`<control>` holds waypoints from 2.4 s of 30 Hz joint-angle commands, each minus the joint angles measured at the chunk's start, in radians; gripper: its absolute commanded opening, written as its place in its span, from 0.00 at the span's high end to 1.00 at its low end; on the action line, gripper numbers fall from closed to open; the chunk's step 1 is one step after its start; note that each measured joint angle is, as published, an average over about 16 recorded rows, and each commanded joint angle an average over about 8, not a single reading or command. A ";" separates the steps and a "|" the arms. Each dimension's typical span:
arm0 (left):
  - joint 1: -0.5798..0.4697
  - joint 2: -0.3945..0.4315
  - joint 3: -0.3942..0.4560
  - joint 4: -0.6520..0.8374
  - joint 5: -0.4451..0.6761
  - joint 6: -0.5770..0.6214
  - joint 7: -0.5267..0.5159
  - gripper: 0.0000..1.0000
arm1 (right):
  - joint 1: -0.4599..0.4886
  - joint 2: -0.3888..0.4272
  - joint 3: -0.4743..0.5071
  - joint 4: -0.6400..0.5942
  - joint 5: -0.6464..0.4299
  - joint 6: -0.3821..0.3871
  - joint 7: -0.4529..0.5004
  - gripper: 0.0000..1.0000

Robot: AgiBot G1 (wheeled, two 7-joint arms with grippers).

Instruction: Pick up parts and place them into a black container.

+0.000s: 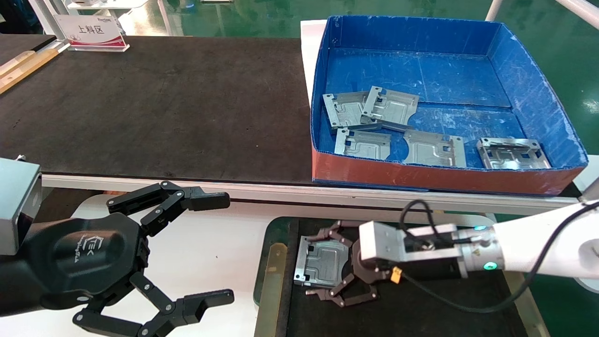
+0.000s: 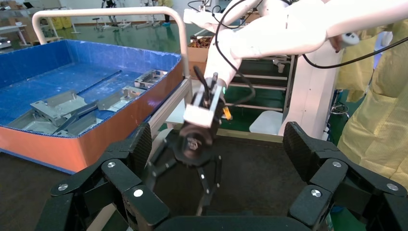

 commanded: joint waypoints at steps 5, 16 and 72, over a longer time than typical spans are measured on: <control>0.000 0.000 0.000 0.000 0.000 0.000 0.000 0.00 | -0.038 0.080 -0.032 0.203 0.137 -0.023 0.112 0.00; 0.000 0.000 0.000 0.000 0.000 0.000 0.000 0.00 | -0.100 0.274 -0.119 0.562 0.447 0.000 0.314 0.00; 0.000 0.000 0.000 0.000 0.000 0.000 0.000 0.00 | -0.304 0.434 0.153 0.870 0.547 0.060 0.648 0.00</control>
